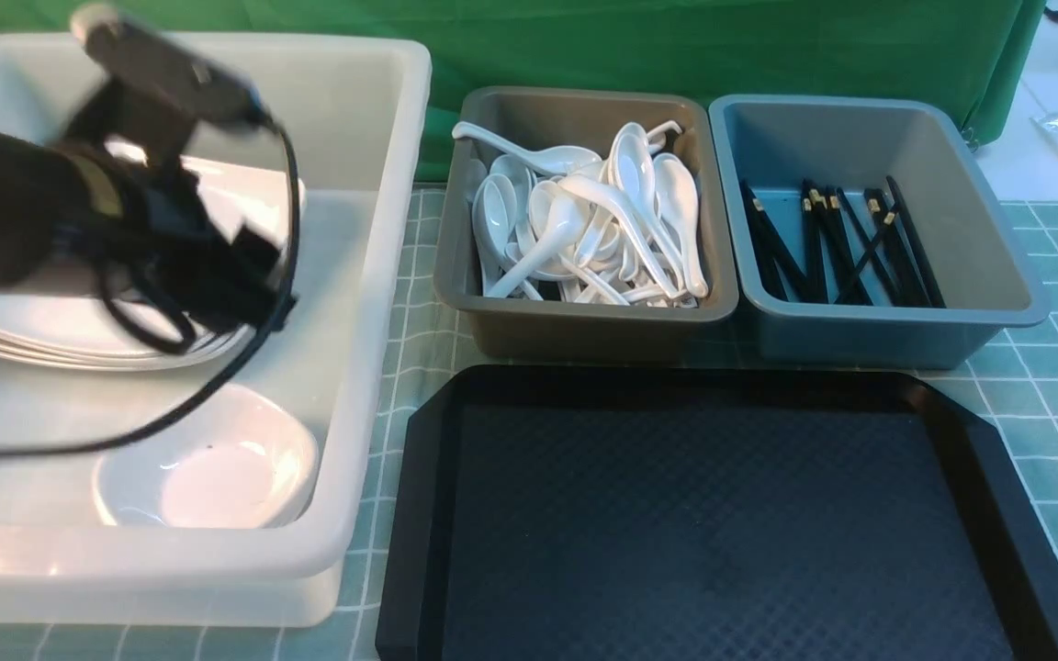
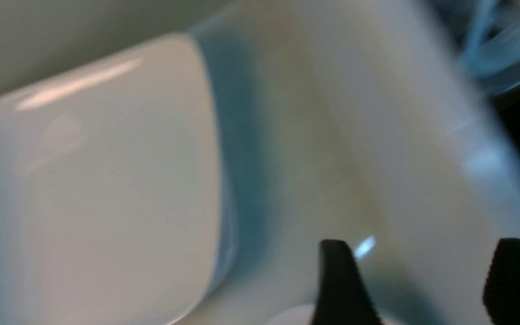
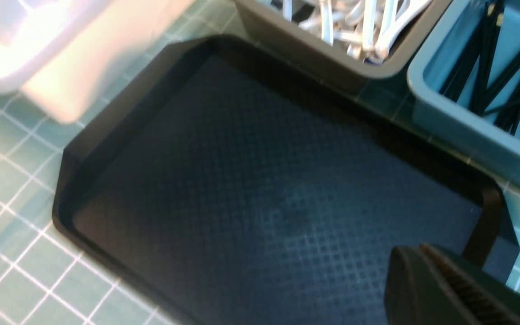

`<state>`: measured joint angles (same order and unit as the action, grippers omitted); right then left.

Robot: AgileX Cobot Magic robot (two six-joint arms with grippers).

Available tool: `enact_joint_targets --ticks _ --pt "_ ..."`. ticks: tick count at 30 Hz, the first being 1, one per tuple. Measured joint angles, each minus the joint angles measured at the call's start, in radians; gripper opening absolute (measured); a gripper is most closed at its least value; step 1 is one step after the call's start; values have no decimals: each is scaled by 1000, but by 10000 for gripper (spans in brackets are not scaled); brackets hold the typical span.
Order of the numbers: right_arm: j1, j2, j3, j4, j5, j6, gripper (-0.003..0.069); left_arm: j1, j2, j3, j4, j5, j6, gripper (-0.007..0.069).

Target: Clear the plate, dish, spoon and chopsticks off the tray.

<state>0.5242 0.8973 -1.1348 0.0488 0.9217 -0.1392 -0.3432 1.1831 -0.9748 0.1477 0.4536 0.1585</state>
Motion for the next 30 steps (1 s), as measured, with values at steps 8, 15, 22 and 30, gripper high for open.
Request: enact_joint_targets --ticks 8,15,22,30 --pt "0 -1 0 0 58 0 38 -187 -518 406 -194 -349 43 11" --pt "0 -1 0 0 38 -1 54 -194 -661 635 -192 -609 43 13" --pt "0 -1 -1 0 35 -1 73 -194 -666 793 -187 -648 43 13" --pt "-109 -103 46 -35 -113 -117 72 -194 -666 918 -185 -647 45 13"
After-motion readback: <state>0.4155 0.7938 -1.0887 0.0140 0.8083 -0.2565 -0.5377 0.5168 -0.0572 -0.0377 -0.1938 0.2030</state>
